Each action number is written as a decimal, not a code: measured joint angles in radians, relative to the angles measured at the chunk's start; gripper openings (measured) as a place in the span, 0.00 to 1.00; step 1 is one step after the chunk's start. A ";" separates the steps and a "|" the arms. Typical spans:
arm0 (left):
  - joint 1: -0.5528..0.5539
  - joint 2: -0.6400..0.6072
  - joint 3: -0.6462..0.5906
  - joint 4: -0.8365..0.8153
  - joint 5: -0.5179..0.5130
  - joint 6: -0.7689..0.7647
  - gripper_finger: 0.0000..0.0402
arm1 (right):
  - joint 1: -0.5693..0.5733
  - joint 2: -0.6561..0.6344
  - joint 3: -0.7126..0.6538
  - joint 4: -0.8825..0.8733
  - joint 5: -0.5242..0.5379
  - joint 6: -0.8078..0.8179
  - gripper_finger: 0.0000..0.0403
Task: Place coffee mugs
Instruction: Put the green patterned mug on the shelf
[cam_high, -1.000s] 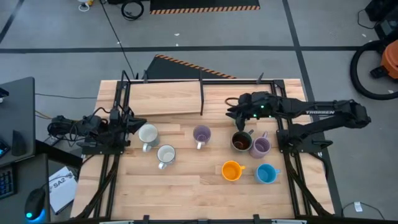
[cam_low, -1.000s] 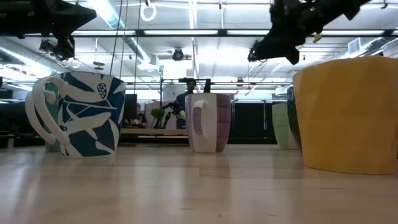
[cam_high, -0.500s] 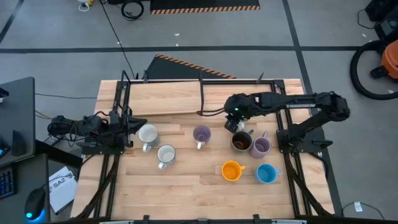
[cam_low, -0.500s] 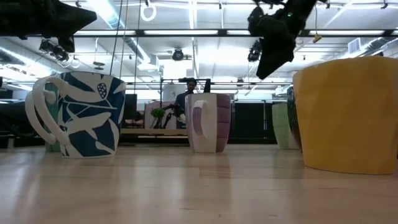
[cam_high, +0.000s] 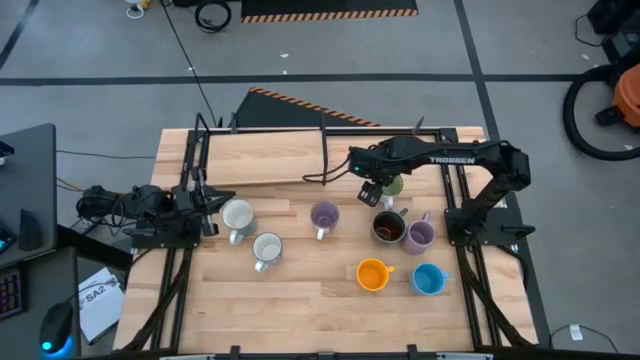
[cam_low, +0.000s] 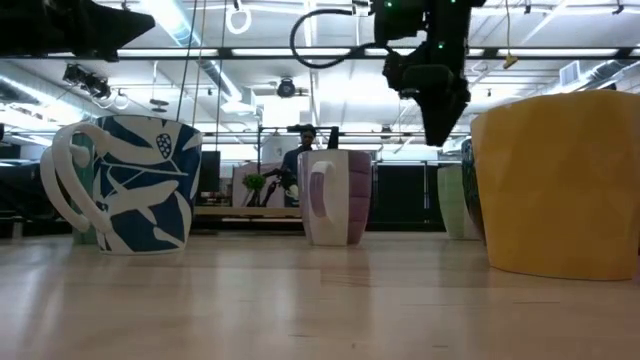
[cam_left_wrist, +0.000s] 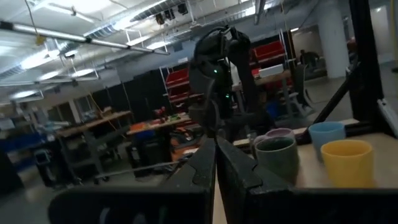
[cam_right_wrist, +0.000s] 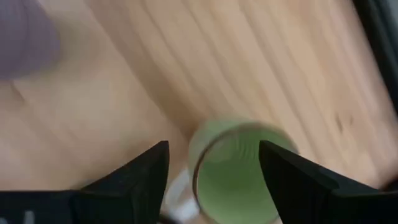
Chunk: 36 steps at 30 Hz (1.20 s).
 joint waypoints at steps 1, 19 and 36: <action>0.000 0.000 0.000 0.007 0.000 0.018 0.05 | 0.000 0.000 0.000 -0.012 -0.003 0.007 0.65; 0.000 0.000 0.000 0.070 0.000 0.087 0.05 | -0.058 0.006 -0.066 -0.001 -0.135 0.062 0.61; 0.000 0.000 0.000 0.069 0.000 0.071 0.05 | -0.068 0.006 -0.208 0.097 -0.135 0.070 0.52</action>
